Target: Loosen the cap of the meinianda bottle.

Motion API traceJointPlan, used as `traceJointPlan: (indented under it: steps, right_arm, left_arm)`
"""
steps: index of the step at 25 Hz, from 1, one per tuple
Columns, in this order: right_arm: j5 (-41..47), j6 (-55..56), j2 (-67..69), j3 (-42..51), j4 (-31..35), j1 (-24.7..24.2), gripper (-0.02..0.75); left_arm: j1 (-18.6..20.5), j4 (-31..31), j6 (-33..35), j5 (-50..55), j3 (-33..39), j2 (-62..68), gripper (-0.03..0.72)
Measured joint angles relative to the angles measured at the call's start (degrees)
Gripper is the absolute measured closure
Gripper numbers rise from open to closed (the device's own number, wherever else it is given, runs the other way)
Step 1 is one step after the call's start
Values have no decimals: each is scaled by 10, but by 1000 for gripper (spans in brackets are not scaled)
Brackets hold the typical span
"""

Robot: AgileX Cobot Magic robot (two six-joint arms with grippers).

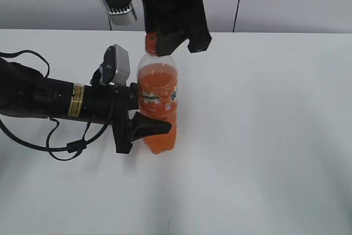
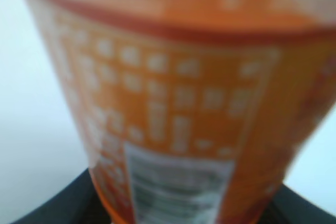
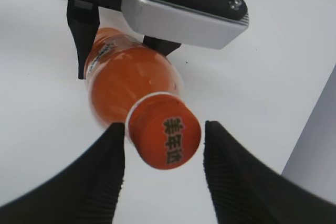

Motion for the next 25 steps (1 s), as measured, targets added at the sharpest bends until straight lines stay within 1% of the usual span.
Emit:
traceJointPlan:
  steps: [4,6,9,11,13,15,16,18,19,21,23,25]
  right_arm:
    - [0,26,-8,0,-1,0,272]
    - [0,36,-18,0,3,0,249]
    - [0,59,-38,0,22,-1,239]
    - [0,108,-50,0,33,-1,236]
    - [0,185,-56,0,40,-1,234]
    - [0,307,-58,0,40,-1,234]
    - [0,402,-58,0,38,-1,234]
    - [0,545,-58,0,24,-1,234]
    - [0,638,-58,0,15,-1,234]
    - [0,753,-58,0,5,-1,234]
    - [0,825,-58,0,1,-1,234]
    - [1,852,-58,0,1,-1,234]
  left_arm:
    - [0,0,-1,0,0,0,305]
    - [0,0,-1,0,0,0,305]
    - [0,0,-1,0,0,0,305]
    - [0,0,-1,0,0,0,305]
    - [0,0,-1,0,0,0,305]
    - [0,0,-1,0,0,0,305]
    - [0,0,-1,0,0,0,305]
    - [0,0,-1,0,0,0,305]
    - [0,0,-1,0,0,0,305]
    - [0,0,-1,0,0,0,305]
    - [0,0,-1,0,0,0,305]
    - [0,0,-1,0,0,0,305]
